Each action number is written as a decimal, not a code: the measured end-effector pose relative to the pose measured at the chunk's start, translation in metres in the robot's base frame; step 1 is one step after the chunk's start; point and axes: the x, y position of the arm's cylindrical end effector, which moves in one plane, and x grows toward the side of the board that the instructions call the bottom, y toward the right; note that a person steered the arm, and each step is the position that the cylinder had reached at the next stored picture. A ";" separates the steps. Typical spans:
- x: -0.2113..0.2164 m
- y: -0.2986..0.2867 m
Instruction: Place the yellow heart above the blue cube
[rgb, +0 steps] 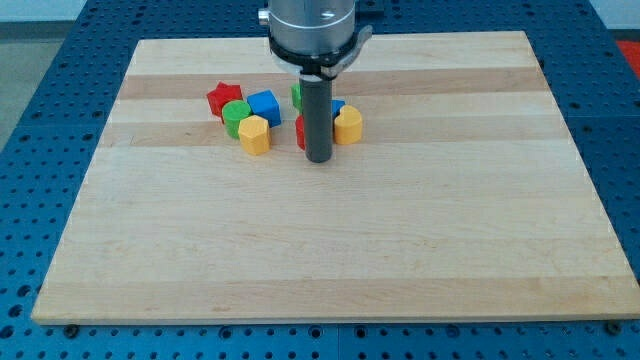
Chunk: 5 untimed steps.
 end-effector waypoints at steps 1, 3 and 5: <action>-0.007 -0.006; 0.007 0.005; -0.002 0.039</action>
